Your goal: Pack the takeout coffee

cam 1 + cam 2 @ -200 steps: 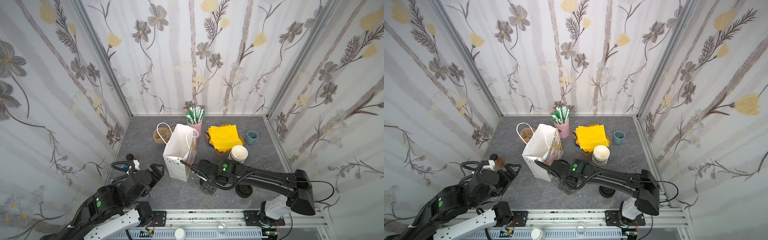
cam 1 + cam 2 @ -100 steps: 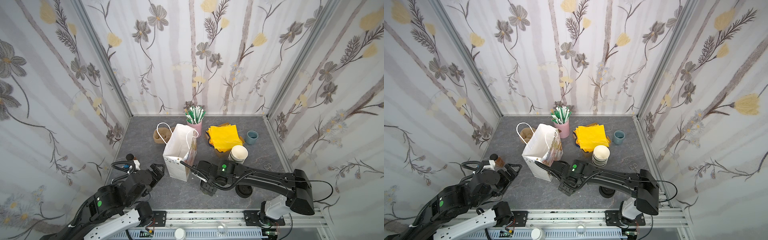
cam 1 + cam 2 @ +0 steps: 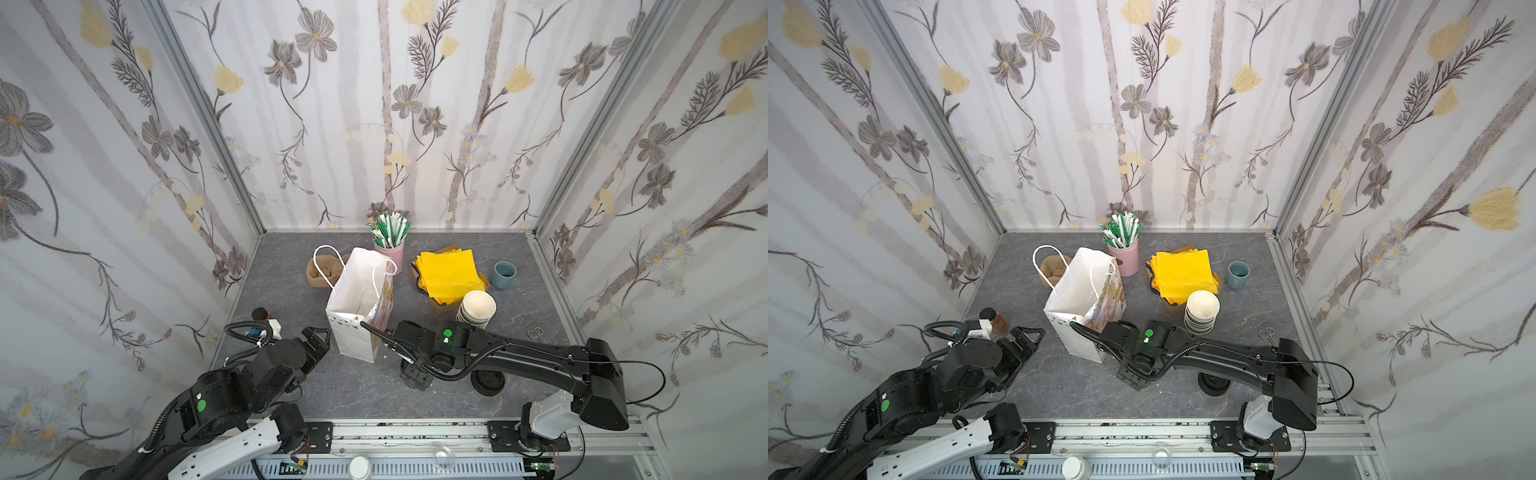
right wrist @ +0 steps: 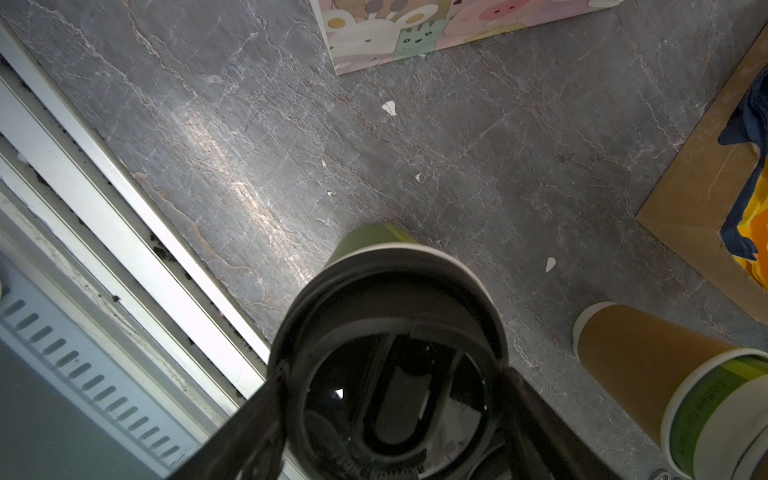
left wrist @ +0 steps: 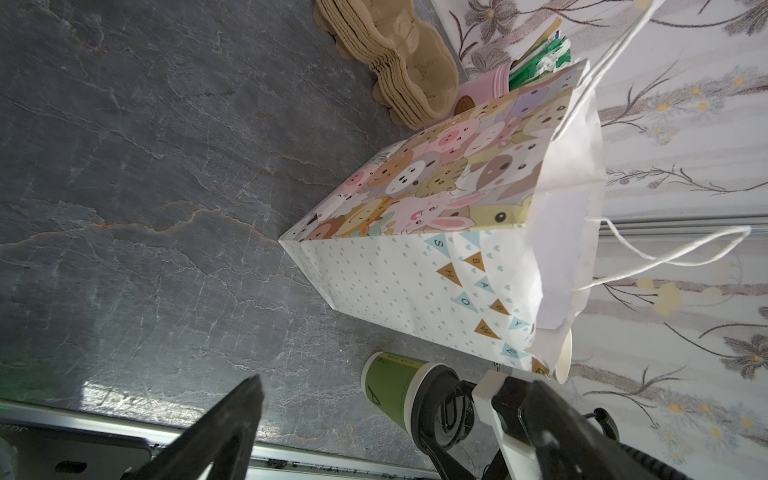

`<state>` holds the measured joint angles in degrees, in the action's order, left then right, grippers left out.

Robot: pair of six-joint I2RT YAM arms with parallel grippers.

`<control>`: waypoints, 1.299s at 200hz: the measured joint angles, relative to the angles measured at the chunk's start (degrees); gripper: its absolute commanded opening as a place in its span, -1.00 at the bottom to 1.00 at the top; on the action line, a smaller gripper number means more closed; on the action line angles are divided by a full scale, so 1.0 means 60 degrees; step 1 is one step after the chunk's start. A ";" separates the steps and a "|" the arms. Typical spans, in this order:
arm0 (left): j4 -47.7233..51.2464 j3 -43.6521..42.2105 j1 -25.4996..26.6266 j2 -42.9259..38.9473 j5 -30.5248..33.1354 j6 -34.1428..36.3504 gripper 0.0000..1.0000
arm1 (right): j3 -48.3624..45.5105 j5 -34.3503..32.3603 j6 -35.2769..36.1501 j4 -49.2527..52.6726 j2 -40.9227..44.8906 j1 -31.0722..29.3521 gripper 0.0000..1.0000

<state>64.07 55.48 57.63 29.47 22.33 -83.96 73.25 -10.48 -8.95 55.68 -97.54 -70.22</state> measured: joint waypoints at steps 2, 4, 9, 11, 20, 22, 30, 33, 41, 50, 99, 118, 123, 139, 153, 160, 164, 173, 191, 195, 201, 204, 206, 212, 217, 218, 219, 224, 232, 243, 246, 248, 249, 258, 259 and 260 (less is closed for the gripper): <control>-0.0007 0.0000 0.0000 0.0004 0.0000 0.0000 0.99 | 0.0000 0.0000 0.0000 -0.0004 0.0000 0.0000 0.50; -0.0007 0.0000 0.0000 0.0004 0.0000 0.0000 0.99 | 0.0000 0.0000 0.0000 -0.0007 0.0000 0.0004 0.50; -0.0007 0.0000 0.0000 0.0007 0.0000 0.0000 0.99 | -0.0011 -0.0004 0.0000 -0.0018 0.0007 0.0007 0.49; -0.0007 0.0000 0.0000 0.0007 0.0000 0.0000 0.99 | -0.0015 -0.0004 0.0000 -0.0025 0.0011 0.0011 0.49; -0.0011 0.0000 0.0000 0.0011 0.0000 0.0000 0.99 | -0.0033 -0.0018 -0.0004 -0.0036 0.0022 0.0011 0.49; -0.0011 0.0000 0.0000 0.0011 0.0000 0.0000 0.99 | -0.0040 -0.0022 -0.0007 -0.0036 0.0029 0.0011 0.49; -0.0015 0.0000 0.0000 0.0015 0.0000 0.0000 0.99 | -0.0073 -0.0040 -0.0076 -0.0066 0.0047 0.0011 0.49; -0.0018 0.0000 0.0000 0.0015 0.0000 0.0000 0.99 | -0.0080 -0.0058 -0.0084 -0.0080 0.0051 0.0011 0.49; -0.0036 0.0000 0.0000 0.0018 0.0000 0.0000 0.99 | -0.0106 -0.0066 -0.0098 -0.0102 0.0069 0.0007 0.50; -0.0062 0.0000 0.0000 0.0025 0.0004 0.0000 0.99 | -0.0146 -0.0098 -0.0102 -0.0131 0.0087 0.0011 0.51; -0.0073 0.0000 0.0000 0.0091 0.0000 0.0000 0.99 | -0.0295 -0.0277 -0.0248 -0.0321 0.0087 0.0007 0.51; -0.0076 0.0000 0.0000 0.0124 0.0000 0.0000 0.99 | -0.0331 -0.0331 -0.0324 -0.0382 0.0087 0.0007 0.49; -0.0076 0.0000 0.0000 0.0131 0.0000 0.0000 0.99 | -0.0331 -0.0346 -0.0321 -0.0386 0.0087 0.0007 0.47; -0.0080 0.0000 0.0000 0.0164 0.0000 0.0000 0.99 | -0.0335 -0.0350 -0.0324 -0.0397 0.0102 0.0007 0.46; -0.0095 0.0000 0.0000 0.0200 0.0000 0.0000 0.99 | -0.0353 -0.0335 -0.0353 -0.0397 0.0171 0.0011 0.46; -0.0109 0.0000 0.0000 0.0211 0.0000 0.0000 0.99 | -0.0372 -0.0335 -0.0353 -0.0397 0.0229 0.0011 0.46; -0.0124 0.0000 0.0000 0.0215 0.0000 0.0000 0.99 | -0.0382 -0.0339 -0.0353 -0.0393 0.0259 0.0011 0.46; -0.0138 0.0000 0.0000 0.0222 0.0000 0.0000 0.99 | -0.0412 -0.0339 -0.0361 -0.0404 0.0299 0.0029 0.47; -0.0142 -0.0004 0.0000 0.0233 -0.0004 0.0000 0.99 | -0.0583 -0.0328 -0.0426 -0.0503 0.0302 0.0066 0.46; -0.0142 -0.0011 0.0000 0.0237 -0.0004 0.0000 0.99 | -0.0623 -0.0306 -0.0423 -0.0561 0.0302 0.0076 0.46; -0.0146 -0.0022 0.0000 0.0240 -0.0007 0.0000 0.99 | -0.0692 -0.0299 -0.0423 -0.0659 0.0310 0.0080 0.45; -0.0142 -0.0029 0.0000 0.0248 -0.0007 0.0000 0.99 | -0.0729 -0.0306 -0.0426 -0.0699 0.0313 0.0080 0.45; -0.0142 -0.0033 0.0000 0.0248 -0.0007 0.0000 1.00 | -0.0750 -0.0306 -0.0426 -0.0725 0.0317 0.0080 0.45; -0.0146 -0.0036 0.0004 0.0255 -0.0011 0.0000 1.00 | -0.0834 -0.0306 -0.0426 -0.0809 0.0331 0.0080 0.44; -0.0146 -0.0036 0.0004 0.0262 -0.0011 0.0000 1.00 | -0.0907 -0.0302 -0.0426 -0.0903 0.0353 0.0084 0.43; -0.0146 -0.0036 0.0000 0.0262 -0.0011 0.0000 1.00 | -0.0918 -0.0306 -0.0426 -0.0918 0.0357 0.0084 0.43; -0.0146 -0.0036 0.0000 0.0262 -0.0011 0.0000 1.00 | -0.0933 -0.0306 -0.0426 -0.0929 0.0361 0.0087 0.42; -0.0146 -0.0036 0.0000 0.0266 -0.0011 0.0000 1.00 | -0.1013 -0.0302 -0.0426 -0.1027 0.0401 0.0091 0.42; -0.0146 -0.0036 0.0000 0.0266 -0.0015 0.0000 1.00 | -0.1137 -0.0280 -0.0426 -0.1155 0.0455 0.0091 0.40; -0.0146 -0.0036 0.0000 0.0266 -0.0018 0.0004 1.00 | -0.1304 -0.0240 -0.0426 -0.1330 0.0492 0.0098 0.39; -0.0146 -0.0036 0.0000 0.0270 -0.0022 0.0004 1.00 | -0.1344 -0.0237 -0.0426 -0.1359 0.0503 0.0098 0.39; -0.0146 -0.0036 0.0000 0.0270 -0.0022 0.0004 1.00 | -0.1359 -0.0233 -0.0426 -0.1373 0.0503 0.0102 0.39; -0.0146 -0.0036 0.0000 0.0270 -0.0025 0.0004 1.00 | -0.1377 -0.0233 -0.0426 -0.1381 0.0503 0.0102 0.38; -0.0149 -0.0036 0.0000 0.0280 -0.0051 0.0004 1.00 | -0.1464 -0.0237 -0.0426 -0.1530 0.0514 0.0102 0.38; -0.0149 -0.0036 0.0000 0.0284 -0.0055 0.0004 1.00 | -0.1472 -0.0237 -0.0426 -0.1537 0.0517 0.0102 0.38; -0.0149 -0.0036 0.0000 0.0284 -0.0058 0.0004 1.00 | -0.1479 -0.0237 -0.0426 -0.1545 0.0517 0.0102 0.38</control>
<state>63.18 55.27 57.63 31.18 21.98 -83.94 64.38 -11.90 -11.51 46.41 -94.43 -69.60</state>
